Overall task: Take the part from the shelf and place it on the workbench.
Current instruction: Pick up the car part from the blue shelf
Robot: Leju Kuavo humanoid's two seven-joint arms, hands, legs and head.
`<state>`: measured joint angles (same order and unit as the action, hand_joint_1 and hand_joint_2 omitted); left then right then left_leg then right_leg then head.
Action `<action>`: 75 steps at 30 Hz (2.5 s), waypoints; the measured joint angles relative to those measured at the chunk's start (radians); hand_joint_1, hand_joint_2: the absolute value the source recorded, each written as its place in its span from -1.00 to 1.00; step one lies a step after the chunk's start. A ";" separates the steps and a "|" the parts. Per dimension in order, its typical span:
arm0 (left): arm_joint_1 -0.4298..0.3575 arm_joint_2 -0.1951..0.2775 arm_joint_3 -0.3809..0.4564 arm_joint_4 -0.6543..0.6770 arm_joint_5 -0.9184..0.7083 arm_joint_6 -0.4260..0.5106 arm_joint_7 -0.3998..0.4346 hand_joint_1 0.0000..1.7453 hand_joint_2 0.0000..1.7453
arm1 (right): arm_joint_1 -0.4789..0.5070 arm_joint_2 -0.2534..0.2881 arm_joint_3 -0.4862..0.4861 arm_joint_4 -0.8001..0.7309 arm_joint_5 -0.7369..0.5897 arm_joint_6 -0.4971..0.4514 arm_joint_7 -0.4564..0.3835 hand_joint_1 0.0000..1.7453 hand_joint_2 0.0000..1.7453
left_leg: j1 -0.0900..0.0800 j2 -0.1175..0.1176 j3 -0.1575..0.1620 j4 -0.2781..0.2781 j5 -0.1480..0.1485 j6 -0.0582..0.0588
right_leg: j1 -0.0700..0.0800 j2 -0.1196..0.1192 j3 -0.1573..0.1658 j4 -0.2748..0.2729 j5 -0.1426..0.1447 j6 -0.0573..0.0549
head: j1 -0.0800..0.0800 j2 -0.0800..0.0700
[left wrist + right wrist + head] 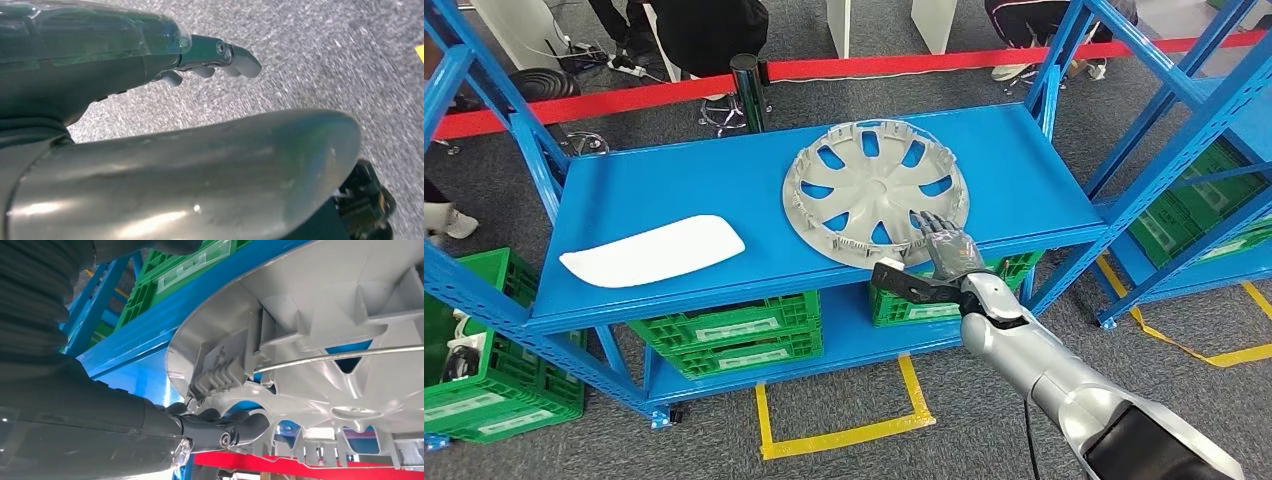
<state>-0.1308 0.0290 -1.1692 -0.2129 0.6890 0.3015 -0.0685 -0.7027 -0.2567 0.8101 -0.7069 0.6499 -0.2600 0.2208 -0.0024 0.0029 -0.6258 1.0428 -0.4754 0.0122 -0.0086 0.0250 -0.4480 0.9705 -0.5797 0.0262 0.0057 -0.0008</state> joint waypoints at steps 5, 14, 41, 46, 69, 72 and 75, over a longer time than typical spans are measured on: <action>0.001 0.000 0.000 0.000 -0.004 -0.025 -0.026 -1.00 -1.00 | -0.001 0.000 0.006 -0.007 0.002 -0.033 -0.008 -1.00 1.00 | -0.001 0.000 0.000 0.000 0.000 0.000 | -0.001 0.000 0.000 0.000 0.001 0.000 | 0.000 0.000; 0.001 0.000 0.000 0.000 -0.006 -0.024 -0.037 -1.00 -1.00 | -0.007 0.001 0.010 -0.104 -0.006 -0.030 0.014 -1.00 1.00 | -0.007 -0.002 0.000 0.002 -0.003 0.004 | -0.006 0.000 0.000 -0.002 0.000 0.004 | -0.001 0.000; 0.004 -0.009 0.000 0.000 0.011 -0.042 -0.008 -1.00 -1.00 | 0.093 -0.024 0.015 -0.178 -0.046 0.008 0.023 -1.00 1.00 | -0.005 -0.015 0.002 -0.001 -0.001 0.007 | -0.006 -0.007 0.006 -0.008 -0.001 0.005 | 0.002 0.000; 0.004 -0.009 0.000 0.000 0.011 -0.042 -0.007 -1.00 -1.00 | 0.094 -0.026 0.015 -0.178 -0.046 0.008 0.023 -1.00 1.00 | -0.005 -0.015 0.002 -0.001 -0.001 0.007 | -0.006 -0.008 0.006 -0.008 -0.002 0.004 | 0.002 0.000; 0.004 -0.011 0.000 0.000 0.000 -0.048 -0.017 -1.00 -1.00 | 0.116 -0.036 0.014 -0.187 -0.044 0.013 0.020 -1.00 1.00 | -0.006 -0.017 0.005 -0.001 -0.003 0.006 | -0.007 -0.007 0.010 -0.011 -0.003 -0.004 | 0.006 0.000; 0.004 -0.011 0.000 0.000 0.000 -0.052 -0.016 -1.00 -1.00 | 0.121 -0.037 0.014 -0.187 -0.045 0.012 0.014 -1.00 1.00 | -0.006 -0.017 0.007 -0.001 -0.003 0.006 | -0.007 -0.008 0.011 -0.011 -0.003 -0.003 | 0.005 0.000; 0.004 -0.011 0.000 0.000 0.000 -0.055 -0.016 -1.00 -1.00 | 0.128 -0.037 0.014 -0.191 -0.046 0.012 0.011 -1.00 1.00 | -0.005 -0.017 0.010 -0.001 -0.003 0.006 | -0.007 -0.008 0.015 -0.012 -0.003 0.001 | 0.004 0.000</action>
<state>-0.1265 0.0179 -1.1688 -0.2129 0.6894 0.2465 -0.0840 -0.5749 -0.2938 0.8236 -0.8979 0.6043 -0.2476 0.2317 -0.0078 -0.0144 -0.6154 1.0415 -0.4780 0.0184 -0.0155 0.0171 -0.4332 0.9588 -0.5827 0.0274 0.0099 -0.0008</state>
